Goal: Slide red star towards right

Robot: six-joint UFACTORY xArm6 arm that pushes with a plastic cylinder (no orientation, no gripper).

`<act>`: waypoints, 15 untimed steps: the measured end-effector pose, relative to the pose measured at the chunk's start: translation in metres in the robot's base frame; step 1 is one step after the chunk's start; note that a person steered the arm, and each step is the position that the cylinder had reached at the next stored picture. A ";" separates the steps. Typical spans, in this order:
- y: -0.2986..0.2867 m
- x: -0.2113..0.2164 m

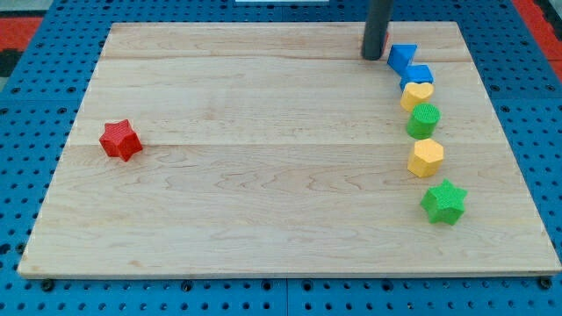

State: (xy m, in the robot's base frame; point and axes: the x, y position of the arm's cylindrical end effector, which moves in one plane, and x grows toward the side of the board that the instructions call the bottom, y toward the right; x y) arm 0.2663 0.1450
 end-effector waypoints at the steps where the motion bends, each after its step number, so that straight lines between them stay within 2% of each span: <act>1: -0.043 -0.008; 2: -0.011 -0.027; 3: 0.013 -0.016; 4: -0.088 -0.016; 5: -0.223 -0.003; 6: -0.312 0.003; 7: -0.328 0.051; 8: -0.353 0.068; 9: -0.348 0.127; 10: -0.411 0.152; 11: -0.421 0.173; 13: -0.211 0.246; 14: -0.274 0.230; 15: -0.307 0.270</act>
State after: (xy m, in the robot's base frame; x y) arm 0.5358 -0.1617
